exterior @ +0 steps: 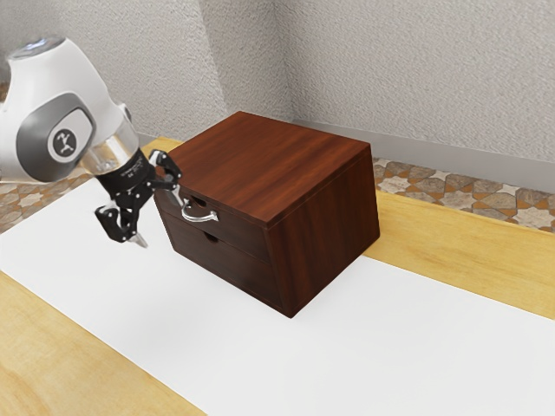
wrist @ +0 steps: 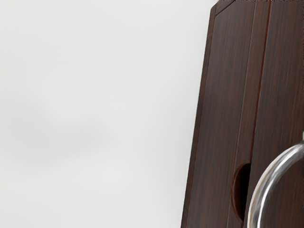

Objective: Pull the drawer handle with one arm to open the drawer

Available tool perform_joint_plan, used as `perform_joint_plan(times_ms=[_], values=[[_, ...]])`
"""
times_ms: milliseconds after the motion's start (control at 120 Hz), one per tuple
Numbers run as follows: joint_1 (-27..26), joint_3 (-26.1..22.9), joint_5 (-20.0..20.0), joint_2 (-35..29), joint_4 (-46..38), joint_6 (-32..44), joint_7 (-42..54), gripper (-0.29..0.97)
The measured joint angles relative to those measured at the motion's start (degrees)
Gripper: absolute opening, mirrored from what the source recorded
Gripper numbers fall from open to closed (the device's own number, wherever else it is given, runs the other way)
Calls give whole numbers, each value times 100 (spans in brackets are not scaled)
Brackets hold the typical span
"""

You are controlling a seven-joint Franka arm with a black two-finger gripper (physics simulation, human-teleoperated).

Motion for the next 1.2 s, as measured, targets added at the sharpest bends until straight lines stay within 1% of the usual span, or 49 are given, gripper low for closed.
perform_joint_plan(times_ms=[300,467,675,875,1083,1200], values=[[12,0,0,307,64,259,47,68],[2,-5,4,382,88,347,76,60],[-51,-16,6,537,184,511,116,54],[-50,-16,-19,503,83,582,145,38],[-6,-11,-95,400,-159,607,167,27],[34,-14,-116,46,-477,612,170,19]])
